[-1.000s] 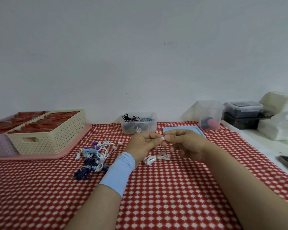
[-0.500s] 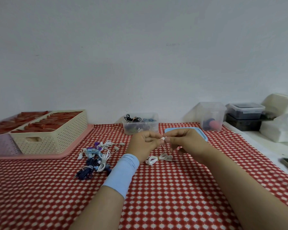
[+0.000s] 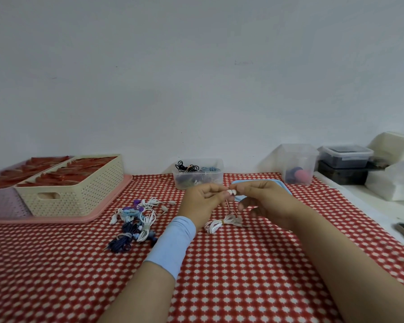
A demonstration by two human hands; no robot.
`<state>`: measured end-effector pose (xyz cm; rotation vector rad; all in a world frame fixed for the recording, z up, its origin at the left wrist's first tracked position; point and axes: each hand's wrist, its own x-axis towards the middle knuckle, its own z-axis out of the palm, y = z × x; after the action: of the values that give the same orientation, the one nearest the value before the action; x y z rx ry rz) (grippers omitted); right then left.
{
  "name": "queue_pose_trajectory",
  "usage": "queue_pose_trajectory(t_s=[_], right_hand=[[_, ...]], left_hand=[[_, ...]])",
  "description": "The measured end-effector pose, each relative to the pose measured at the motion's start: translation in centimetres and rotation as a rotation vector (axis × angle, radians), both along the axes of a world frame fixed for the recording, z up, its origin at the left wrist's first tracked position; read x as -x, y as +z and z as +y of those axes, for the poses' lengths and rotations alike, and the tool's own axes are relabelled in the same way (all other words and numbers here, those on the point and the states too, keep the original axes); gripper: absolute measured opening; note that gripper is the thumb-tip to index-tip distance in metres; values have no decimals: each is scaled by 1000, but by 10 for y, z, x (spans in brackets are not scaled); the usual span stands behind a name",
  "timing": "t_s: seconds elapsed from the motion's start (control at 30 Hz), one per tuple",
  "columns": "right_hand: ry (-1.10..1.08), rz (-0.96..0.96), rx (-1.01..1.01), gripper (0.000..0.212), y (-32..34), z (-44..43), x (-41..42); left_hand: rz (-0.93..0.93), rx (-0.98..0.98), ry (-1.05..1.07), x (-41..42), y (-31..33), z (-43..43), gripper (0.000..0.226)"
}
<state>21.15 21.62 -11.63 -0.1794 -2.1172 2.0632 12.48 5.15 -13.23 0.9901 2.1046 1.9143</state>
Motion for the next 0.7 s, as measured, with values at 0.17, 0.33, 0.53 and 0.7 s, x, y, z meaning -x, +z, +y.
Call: queue_pose_trajectory(t_s=[0.17,0.33,0.53,0.7], right_hand=[[62,-20,52,17,-1,3,1],[113,-67,91,25,-2,5,1],[114,-109,95,26,-3,6,3],[115,-83,101,39,-2,6,1]], left_hand=[[-77,-36,-68,1,0,0,11],[-95,-29,-130,4,-4,1,10],[-159,-40,-164,5,-6,1,8],[-183,-61,-183,6,-7,1,10]])
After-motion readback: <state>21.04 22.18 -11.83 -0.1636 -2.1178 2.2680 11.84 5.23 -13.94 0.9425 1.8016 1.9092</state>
